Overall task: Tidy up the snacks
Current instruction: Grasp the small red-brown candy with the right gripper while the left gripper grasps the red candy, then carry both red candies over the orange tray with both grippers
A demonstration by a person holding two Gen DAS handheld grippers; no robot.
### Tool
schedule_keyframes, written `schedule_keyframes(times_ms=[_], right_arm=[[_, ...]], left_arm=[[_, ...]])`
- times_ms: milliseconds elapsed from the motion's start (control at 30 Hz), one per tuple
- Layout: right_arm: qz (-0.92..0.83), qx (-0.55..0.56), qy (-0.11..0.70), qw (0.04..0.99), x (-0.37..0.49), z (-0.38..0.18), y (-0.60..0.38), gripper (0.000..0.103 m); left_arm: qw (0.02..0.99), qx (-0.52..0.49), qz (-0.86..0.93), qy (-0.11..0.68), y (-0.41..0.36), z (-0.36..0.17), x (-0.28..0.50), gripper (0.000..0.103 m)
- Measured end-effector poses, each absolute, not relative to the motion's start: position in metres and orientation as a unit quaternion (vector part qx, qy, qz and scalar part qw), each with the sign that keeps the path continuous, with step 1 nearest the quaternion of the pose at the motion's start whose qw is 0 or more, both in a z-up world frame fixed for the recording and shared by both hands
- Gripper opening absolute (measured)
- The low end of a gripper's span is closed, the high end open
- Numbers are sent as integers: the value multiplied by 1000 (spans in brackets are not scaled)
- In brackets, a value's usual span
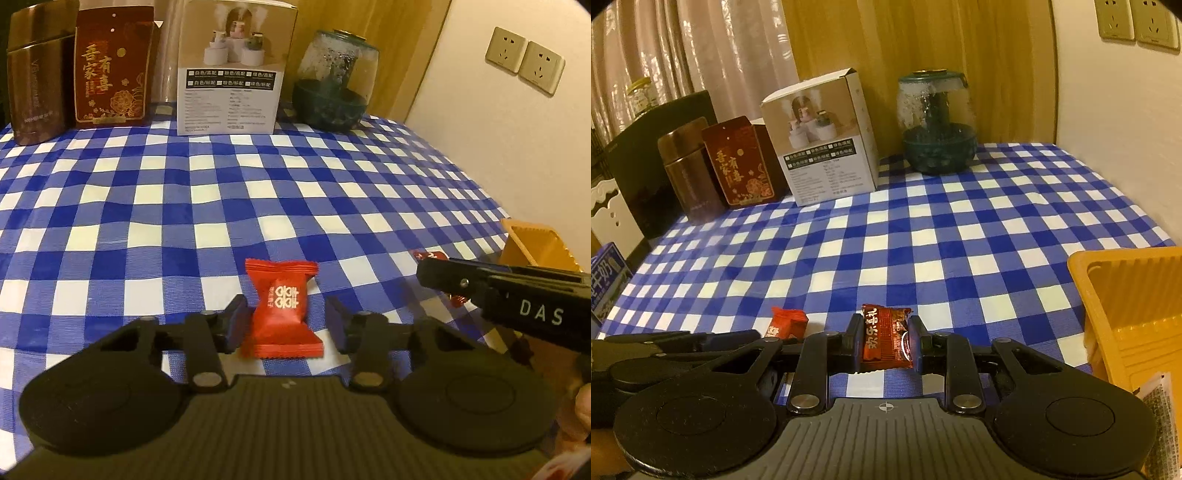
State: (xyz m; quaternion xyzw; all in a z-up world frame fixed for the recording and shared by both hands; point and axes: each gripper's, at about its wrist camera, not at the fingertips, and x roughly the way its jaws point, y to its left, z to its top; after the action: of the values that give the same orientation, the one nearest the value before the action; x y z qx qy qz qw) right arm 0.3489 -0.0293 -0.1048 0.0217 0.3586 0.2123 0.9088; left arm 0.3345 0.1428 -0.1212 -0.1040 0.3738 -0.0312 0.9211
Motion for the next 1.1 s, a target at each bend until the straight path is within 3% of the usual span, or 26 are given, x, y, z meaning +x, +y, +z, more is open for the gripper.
schedule_keyframes(times_ms=[233,633,1100], right_arm=[[215,21,362,907,347,-106,-25,26],[216,30,363,906,331,-95,-42,26],[215,37,354,910,232,-61,-75,26]], left_arm=[[920,-103,-22,377,140,-122,337,24],[916,-108,-13,385,137,-103,306,24],[919,-150,4,364,117,-58,211,23]])
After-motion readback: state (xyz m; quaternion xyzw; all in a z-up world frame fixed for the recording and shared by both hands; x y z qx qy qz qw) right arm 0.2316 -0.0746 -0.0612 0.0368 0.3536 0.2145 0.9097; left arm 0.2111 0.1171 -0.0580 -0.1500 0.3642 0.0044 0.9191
